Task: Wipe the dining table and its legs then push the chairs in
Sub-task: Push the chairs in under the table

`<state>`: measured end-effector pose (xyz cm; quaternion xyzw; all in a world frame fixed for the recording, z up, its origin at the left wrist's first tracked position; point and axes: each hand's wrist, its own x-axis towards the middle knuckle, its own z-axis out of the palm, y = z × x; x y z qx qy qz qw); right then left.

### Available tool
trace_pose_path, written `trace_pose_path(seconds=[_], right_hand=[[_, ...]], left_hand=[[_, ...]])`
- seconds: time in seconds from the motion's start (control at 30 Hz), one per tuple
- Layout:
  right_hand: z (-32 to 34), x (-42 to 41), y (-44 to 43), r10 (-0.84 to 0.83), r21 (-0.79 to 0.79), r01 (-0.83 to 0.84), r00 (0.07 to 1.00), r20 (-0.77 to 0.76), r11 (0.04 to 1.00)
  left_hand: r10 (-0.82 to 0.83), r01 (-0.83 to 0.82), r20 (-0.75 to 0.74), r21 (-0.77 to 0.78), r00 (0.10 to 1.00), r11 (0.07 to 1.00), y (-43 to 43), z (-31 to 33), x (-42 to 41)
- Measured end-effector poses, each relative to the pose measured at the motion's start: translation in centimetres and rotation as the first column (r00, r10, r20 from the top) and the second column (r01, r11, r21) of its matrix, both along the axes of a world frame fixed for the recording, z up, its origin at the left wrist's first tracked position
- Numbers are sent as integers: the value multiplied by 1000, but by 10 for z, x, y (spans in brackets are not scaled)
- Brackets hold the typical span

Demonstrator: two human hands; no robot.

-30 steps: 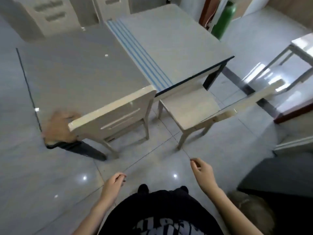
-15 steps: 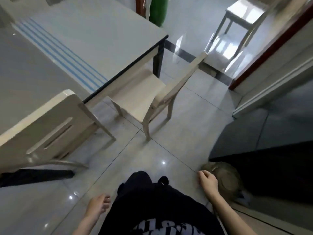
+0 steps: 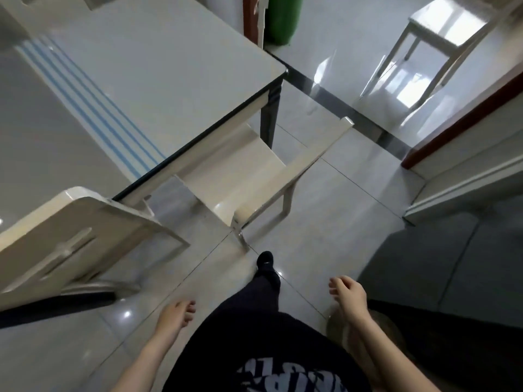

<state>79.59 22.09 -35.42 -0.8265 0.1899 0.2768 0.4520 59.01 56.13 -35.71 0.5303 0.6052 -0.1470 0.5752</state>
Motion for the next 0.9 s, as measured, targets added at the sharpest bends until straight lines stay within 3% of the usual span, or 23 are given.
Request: trace_pose_path(seconds=[0.33,0.47,0.53,0.63,0.67,0.73,0.8,0.83,0.9], right_hand=[[46,175,57,111,34,-115,988,105,993],[93,229,87,101,83,-135,940,326,987],[119,255,102,105,35,-141,861,498,989],[144,292,121,338,-153,-343,584,738,927],[147,303,128,477,-256,-471,440,761,844],[145,319,141,718,-467,-683,122,686,562],[140,327,151,802,-588,-757,-146,579,286],[136,330,152,800,-631,-750,-246,547,200],[130,335,155,791,-713,-691,-367,489,119]], left_hand=[[-7,-9,252,65,968,998,23,15,159],[56,-106,320,142,946,984,22,34,193],[65,-148,379,194,923,970,19,49,207],[4,-137,415,293,910,946,10,73,225],[-57,-95,399,353,915,931,5,83,230],[-218,34,334,481,917,876,-12,105,243],[-392,220,175,596,903,773,-33,128,258],[-454,310,64,647,889,696,-43,135,264],[-479,406,-134,747,868,526,-60,139,274]])
